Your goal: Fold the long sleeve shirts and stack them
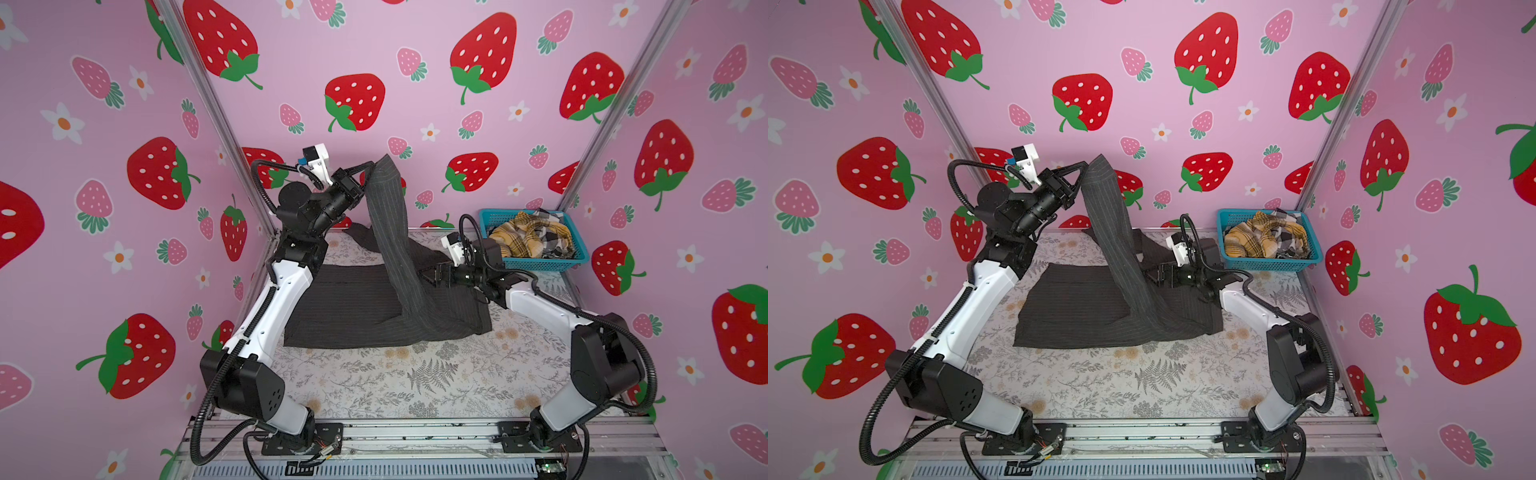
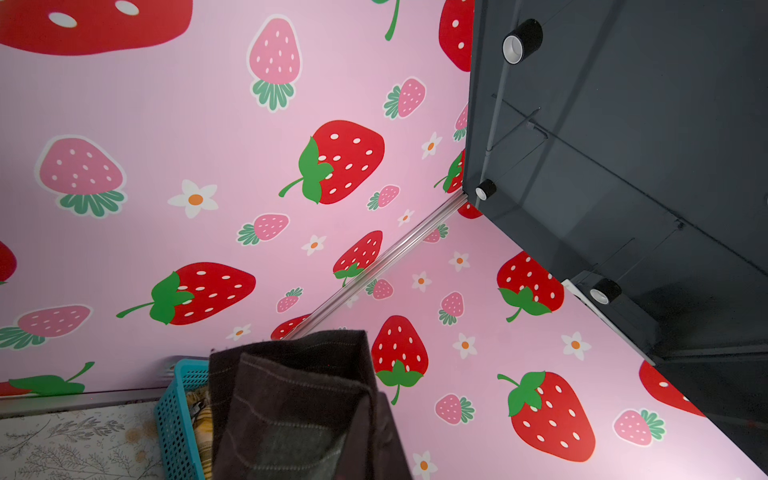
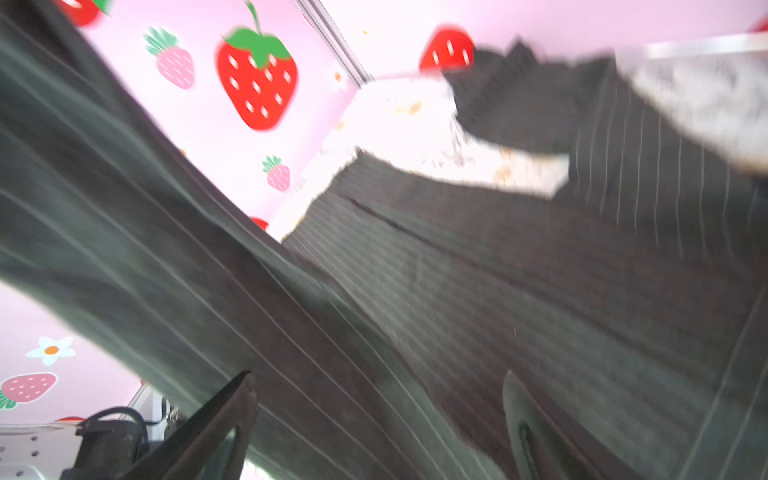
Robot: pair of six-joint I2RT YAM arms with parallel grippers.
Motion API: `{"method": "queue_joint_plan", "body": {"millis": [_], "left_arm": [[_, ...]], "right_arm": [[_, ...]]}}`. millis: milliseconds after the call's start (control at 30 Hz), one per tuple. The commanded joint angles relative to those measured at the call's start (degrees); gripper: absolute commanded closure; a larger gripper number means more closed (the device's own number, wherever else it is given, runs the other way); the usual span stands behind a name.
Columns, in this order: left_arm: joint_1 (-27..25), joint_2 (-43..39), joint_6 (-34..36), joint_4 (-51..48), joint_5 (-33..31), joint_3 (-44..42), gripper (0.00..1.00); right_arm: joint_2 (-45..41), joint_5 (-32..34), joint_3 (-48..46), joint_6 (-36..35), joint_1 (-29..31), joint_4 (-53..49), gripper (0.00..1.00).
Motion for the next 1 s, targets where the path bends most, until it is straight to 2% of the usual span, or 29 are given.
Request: {"method": "queue_joint_plan", "body": {"millis": [0,67,133,233,267,367,433,500,633,800,900,967], "left_arm": [[0.38,0.09,3.26,1.34,3.28,-2.07,1.0],[0.71,1.16,6.05,0.13,5.45,-3.8,1.0],[0.91,3.72,5.66,3.1,11.62,-3.9,1.0],[0.84,8.66,-2.87,15.64,21.67,-2.67,1.0],[0.8,10.12,-7.07,21.4,23.69,-2.67,1.0],[0.51,12.61,-14.2,30.74,28.21,-1.17,1.0],[0.11,12.69,-14.33,30.54,30.52,0.08,1.0],[-0.39,12.04,-12.1,27.76,32.37,0.95,1.0],[-1.92,10.75,-6.97,21.77,35.36,2.1,1.0],[-2.8,10.29,-6.24,21.18,36.29,2.13,1.0],[-2.95,10.15,-4.62,18.62,36.32,2.12,1.0],[-2.95,9.96,-2.1,15.19,36.23,2.29,1.0]], "right_arm": [[-1.78,-0.35,4.9,-2.61,-0.58,-0.07,0.05],[-3.08,0.2,6.92,-3.08,-0.67,-1.03,0.05],[-3.92,0.33,9.66,-5.32,-0.73,-3.35,0.03],[-3.78,-1.06,15.06,-9.37,-1.38,-6.75,0.0],[-3.17,-3.13,17.17,-10.15,-1.94,-7.47,0.0],[-0.54,-11.8,22.51,-9.91,-4.01,-8.1,0.01],[0.41,-17.11,24.77,-9.24,-4.7,-7.36,0.02],[0.22,-19.3,25.7,-9.2,-4.54,-6.19,0.03],[0.17,-18.5,26.21,-8.4,-4.45,-3.35,0.02],[3.59,-20.35,31.11,-8.41,-3.86,-5.83,0.08],[3.78,-20.65,31.56,-8.21,-2.86,-5.5,0.18],[3.78,-20.91,31.65,-8.41,-1.94,-5.88,0.36]]}}
